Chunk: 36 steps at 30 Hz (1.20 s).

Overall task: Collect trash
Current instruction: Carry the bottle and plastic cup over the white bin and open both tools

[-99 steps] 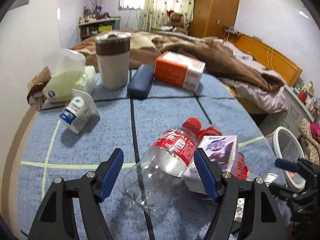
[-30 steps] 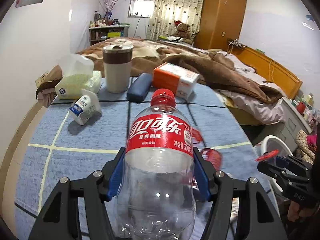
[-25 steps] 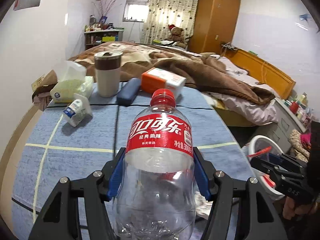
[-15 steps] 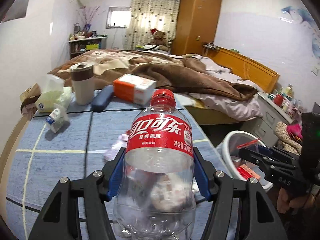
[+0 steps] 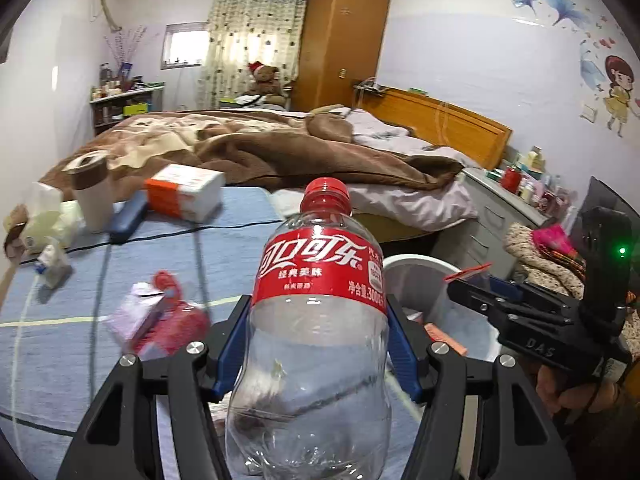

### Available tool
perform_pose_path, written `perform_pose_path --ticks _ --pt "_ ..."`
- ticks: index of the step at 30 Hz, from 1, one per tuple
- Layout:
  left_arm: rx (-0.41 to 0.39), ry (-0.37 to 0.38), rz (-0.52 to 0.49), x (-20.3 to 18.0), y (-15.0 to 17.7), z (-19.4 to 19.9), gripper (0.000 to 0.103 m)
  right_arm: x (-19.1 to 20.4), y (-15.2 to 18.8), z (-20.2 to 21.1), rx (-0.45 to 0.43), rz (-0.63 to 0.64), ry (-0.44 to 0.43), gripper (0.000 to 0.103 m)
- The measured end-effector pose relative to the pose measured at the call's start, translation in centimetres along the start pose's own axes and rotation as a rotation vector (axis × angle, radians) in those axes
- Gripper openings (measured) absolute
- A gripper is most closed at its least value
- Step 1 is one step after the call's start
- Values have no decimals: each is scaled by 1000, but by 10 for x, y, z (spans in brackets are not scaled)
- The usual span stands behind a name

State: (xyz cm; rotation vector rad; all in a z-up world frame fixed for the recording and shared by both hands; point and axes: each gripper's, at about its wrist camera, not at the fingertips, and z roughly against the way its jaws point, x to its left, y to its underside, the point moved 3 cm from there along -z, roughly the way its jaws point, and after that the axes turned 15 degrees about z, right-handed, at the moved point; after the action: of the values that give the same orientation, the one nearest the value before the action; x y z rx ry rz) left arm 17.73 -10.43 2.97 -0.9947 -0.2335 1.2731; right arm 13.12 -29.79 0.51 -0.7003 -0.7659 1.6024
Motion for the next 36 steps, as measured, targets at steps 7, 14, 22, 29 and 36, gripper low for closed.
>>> perform_pose_path --ticks 7,14,22,29,36 --pt "71 61 -48 -46 15 -32 65 -34 16 -3 42 -34 57 42" --pt "139 102 -84 -80 29 -62 65 -63 32 -11 91 -73 90 42" --pt "214 123 -117 -104 45 -96 65 -86 50 -16 150 -94 116 42" --pt "244 110 -117 -114 47 -121 65 -99 57 -27 196 -97 129 42" --pt "269 84 -114 -113 49 -136 65 -103 61 -35 223 -83 130 42"
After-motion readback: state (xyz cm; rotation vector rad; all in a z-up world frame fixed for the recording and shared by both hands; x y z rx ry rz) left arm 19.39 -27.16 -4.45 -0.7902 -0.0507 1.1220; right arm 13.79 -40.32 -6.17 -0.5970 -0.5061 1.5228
